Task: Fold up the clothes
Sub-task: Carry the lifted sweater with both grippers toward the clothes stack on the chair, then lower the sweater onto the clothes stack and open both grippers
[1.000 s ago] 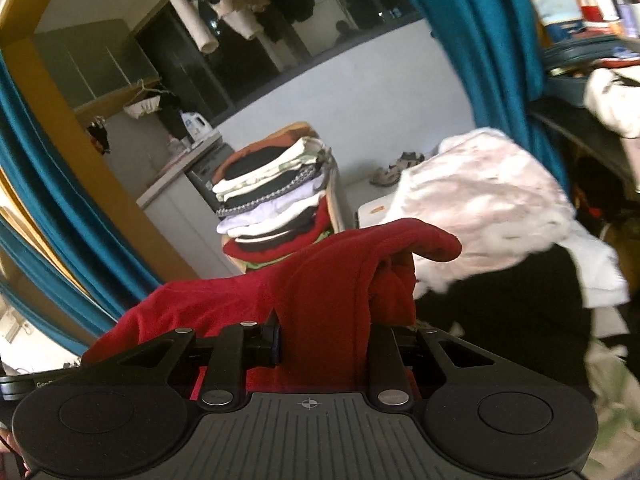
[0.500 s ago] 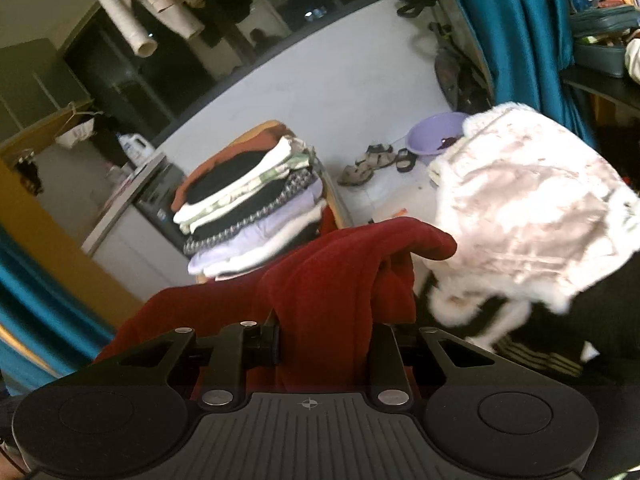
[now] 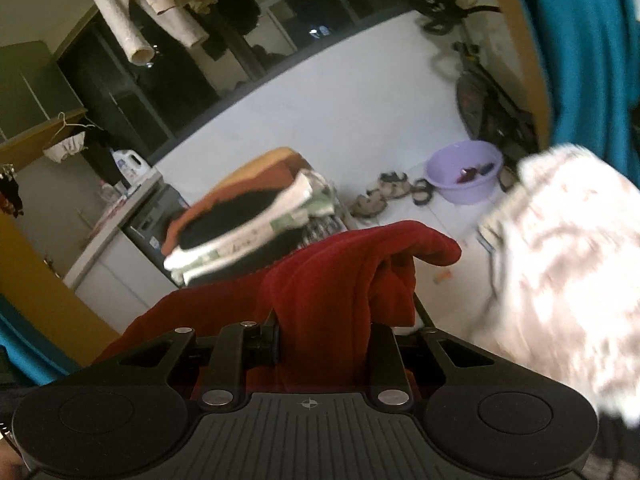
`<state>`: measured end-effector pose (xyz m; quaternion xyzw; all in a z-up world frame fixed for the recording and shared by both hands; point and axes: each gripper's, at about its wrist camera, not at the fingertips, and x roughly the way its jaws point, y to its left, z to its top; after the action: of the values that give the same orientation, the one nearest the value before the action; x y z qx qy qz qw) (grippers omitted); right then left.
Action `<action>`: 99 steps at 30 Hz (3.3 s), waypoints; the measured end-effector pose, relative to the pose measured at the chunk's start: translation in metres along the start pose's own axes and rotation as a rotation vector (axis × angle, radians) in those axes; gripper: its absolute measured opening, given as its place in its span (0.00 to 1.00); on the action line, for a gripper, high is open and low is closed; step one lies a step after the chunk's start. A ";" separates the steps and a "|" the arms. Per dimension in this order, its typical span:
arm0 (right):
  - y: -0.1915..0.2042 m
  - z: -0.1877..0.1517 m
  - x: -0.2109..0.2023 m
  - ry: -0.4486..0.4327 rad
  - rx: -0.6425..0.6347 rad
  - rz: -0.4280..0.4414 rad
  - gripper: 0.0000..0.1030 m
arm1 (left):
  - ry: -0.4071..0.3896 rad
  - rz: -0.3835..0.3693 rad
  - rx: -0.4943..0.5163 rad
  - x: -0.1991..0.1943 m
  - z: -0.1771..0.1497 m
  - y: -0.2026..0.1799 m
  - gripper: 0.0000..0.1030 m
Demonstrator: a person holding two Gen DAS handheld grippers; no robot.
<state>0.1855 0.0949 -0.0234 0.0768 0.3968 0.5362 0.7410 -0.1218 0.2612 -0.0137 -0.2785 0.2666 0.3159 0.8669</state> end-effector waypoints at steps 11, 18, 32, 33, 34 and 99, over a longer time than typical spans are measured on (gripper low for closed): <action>0.063 0.197 0.188 -0.013 -0.137 0.183 0.20 | -0.174 0.006 -0.034 0.048 0.191 0.093 0.24; 0.138 0.282 0.294 -0.072 -0.159 0.259 0.20 | -0.196 0.061 0.025 0.073 0.310 0.181 0.25; 0.181 0.321 0.525 0.052 -0.123 0.026 0.20 | 0.042 0.027 -0.121 0.246 0.389 0.327 0.25; 0.177 0.318 0.541 0.069 -0.127 -0.003 0.20 | 0.066 0.035 -0.134 0.261 0.386 0.335 0.26; 0.174 0.315 0.557 0.086 -0.131 -0.032 0.20 | 0.077 0.042 -0.134 0.266 0.383 0.340 0.26; 0.167 0.169 0.309 0.098 -0.289 -0.284 0.99 | 0.035 0.330 -0.015 0.128 0.215 0.152 0.99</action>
<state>0.2103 0.4808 0.0246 -0.1133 0.3579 0.4808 0.7924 -0.0813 0.5503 0.0080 -0.2426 0.3214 0.4511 0.7965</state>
